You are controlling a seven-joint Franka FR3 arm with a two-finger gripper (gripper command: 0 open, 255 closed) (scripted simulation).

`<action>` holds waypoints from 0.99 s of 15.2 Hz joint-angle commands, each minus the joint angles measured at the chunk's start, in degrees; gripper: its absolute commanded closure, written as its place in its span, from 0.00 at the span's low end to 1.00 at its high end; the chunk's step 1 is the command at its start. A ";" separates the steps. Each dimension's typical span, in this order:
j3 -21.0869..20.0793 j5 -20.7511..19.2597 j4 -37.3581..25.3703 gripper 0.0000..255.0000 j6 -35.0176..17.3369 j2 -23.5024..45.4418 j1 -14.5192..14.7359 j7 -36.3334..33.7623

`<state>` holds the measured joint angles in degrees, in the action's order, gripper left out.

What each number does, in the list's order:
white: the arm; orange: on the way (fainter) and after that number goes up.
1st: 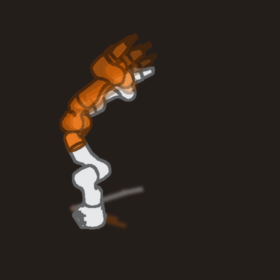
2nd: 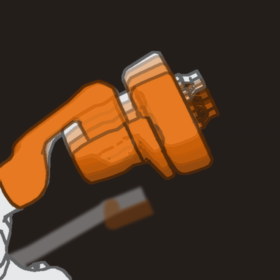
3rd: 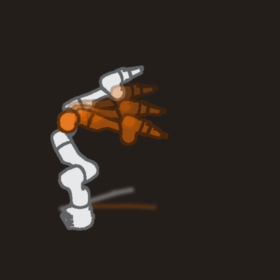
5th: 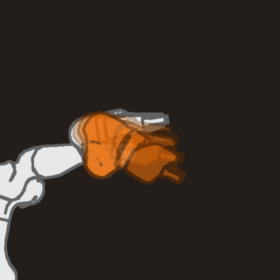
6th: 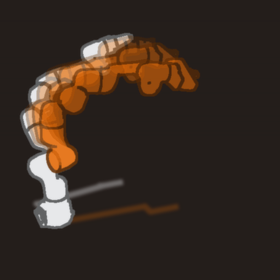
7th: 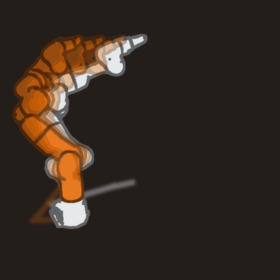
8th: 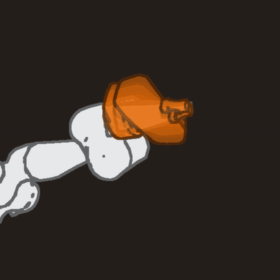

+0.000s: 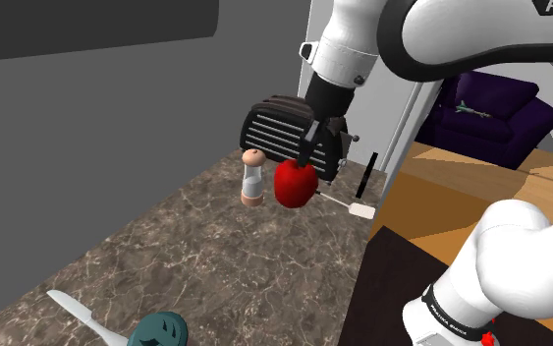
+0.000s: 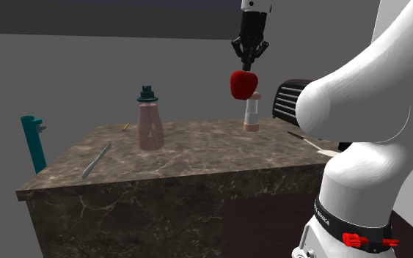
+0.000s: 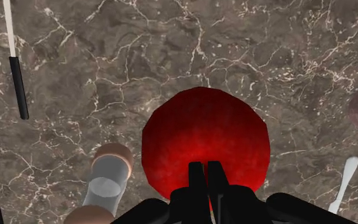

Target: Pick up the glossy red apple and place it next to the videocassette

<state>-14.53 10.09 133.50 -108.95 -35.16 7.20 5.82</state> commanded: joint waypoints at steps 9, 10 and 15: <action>12.31 -4.60 7.60 1.00 4.01 -10.24 -3.53 13.16; 13.60 -5.30 7.98 1.00 4.41 -10.92 -4.05 14.50; 20.16 -9.14 8.86 1.00 6.23 -13.19 -6.81 21.33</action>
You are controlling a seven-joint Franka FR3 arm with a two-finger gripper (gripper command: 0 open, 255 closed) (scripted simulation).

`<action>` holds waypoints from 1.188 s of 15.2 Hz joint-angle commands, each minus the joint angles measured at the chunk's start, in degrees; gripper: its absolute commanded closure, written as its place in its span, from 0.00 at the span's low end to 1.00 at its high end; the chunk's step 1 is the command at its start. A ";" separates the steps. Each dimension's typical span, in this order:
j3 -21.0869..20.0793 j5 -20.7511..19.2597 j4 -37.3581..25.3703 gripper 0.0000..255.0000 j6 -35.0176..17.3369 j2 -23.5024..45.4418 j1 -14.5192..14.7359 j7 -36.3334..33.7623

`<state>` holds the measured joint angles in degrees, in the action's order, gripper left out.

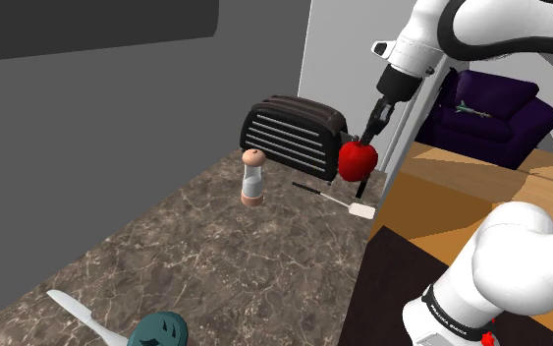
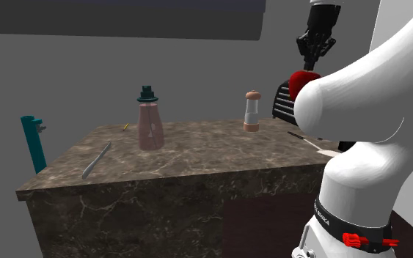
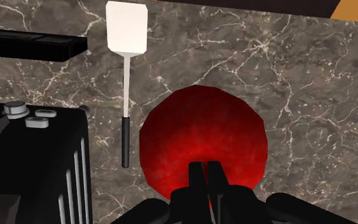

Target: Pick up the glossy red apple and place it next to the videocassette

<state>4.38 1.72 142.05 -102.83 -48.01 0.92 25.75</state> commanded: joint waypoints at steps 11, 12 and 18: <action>3.09 -1.95 8.42 1.00 -6.88 -1.38 -1.42 3.33; 3.15 -1.98 9.19 1.00 -7.64 -1.38 -1.45 3.38; 3.52 -2.20 13.65 1.00 -12.38 -1.08 -1.61 3.73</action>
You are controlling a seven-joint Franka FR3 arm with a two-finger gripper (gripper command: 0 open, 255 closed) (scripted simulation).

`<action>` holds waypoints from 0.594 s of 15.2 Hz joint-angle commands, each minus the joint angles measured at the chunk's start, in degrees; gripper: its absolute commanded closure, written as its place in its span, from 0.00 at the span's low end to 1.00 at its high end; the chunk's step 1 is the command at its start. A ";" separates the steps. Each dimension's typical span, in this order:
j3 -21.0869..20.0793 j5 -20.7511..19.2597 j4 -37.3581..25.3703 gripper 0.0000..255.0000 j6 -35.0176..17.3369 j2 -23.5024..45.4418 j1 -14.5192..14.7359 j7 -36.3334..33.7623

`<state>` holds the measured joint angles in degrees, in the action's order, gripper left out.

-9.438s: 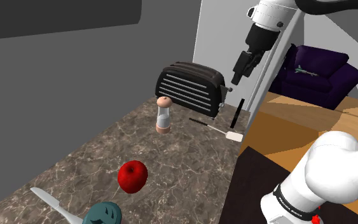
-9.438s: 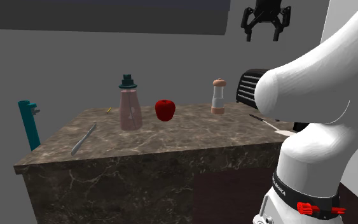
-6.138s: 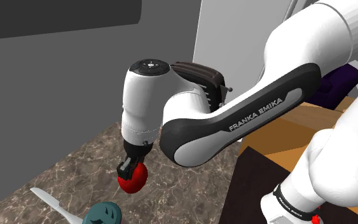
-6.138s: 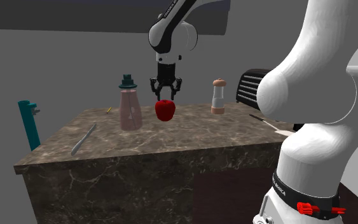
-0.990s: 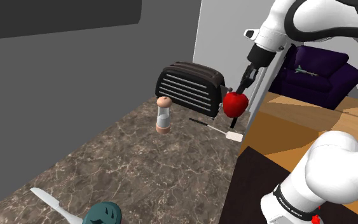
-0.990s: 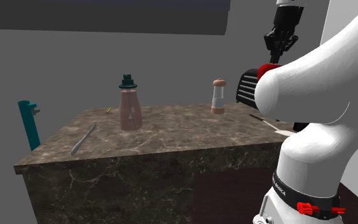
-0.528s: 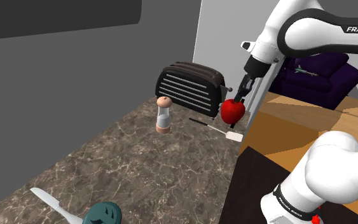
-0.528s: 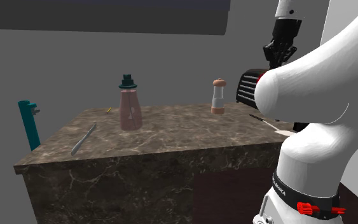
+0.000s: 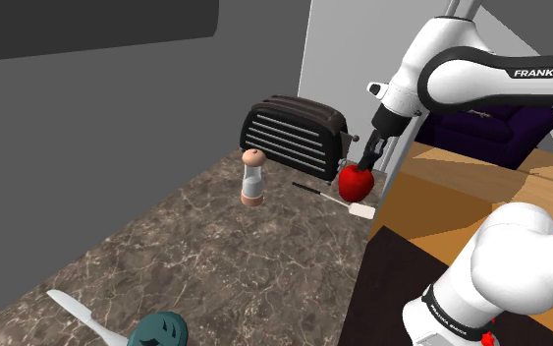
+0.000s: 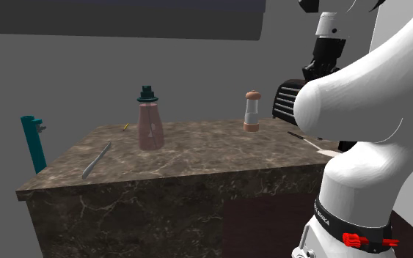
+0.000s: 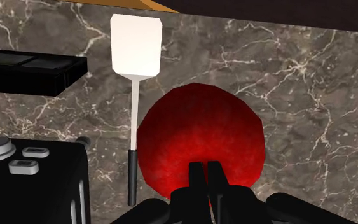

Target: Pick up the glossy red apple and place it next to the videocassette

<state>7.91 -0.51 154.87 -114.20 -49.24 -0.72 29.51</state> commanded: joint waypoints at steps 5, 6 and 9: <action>0.35 -0.15 4.30 1.00 -5.22 0.89 -0.07 0.30; 0.42 -0.19 4.96 1.00 -6.09 1.10 -0.08 0.36; 0.66 -0.28 6.90 1.00 -8.78 1.86 -0.12 0.58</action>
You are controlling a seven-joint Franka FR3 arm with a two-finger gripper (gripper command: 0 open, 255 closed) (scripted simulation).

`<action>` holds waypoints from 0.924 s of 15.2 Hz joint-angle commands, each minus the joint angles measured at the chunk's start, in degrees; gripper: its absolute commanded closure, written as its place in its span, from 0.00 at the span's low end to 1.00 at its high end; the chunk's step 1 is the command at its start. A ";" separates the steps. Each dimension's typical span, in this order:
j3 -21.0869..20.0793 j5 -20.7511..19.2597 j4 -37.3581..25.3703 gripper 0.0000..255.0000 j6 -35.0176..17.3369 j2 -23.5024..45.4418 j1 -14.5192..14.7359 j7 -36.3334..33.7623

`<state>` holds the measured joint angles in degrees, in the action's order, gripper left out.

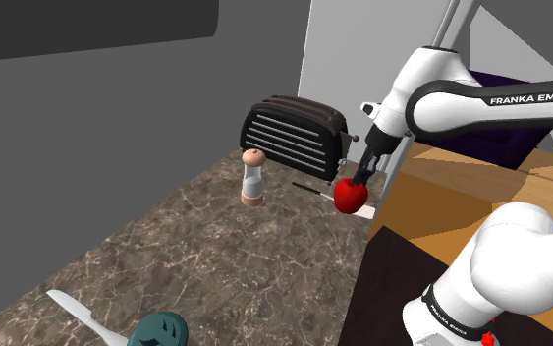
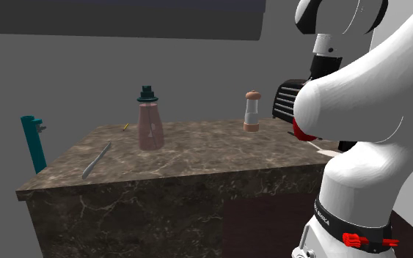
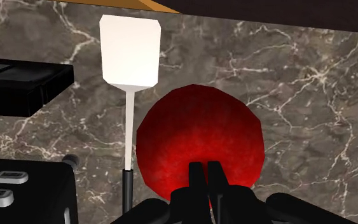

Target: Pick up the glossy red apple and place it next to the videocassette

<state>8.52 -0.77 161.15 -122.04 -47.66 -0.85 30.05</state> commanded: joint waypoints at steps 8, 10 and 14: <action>0.57 -0.16 4.04 1.00 -6.40 2.33 0.00 0.50; 0.57 -0.15 4.04 1.00 -6.40 2.34 0.00 0.50; 0.57 -0.15 4.04 0.00 -6.39 2.34 0.00 0.50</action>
<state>9.09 -0.93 165.19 -128.43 -45.32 -0.85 30.55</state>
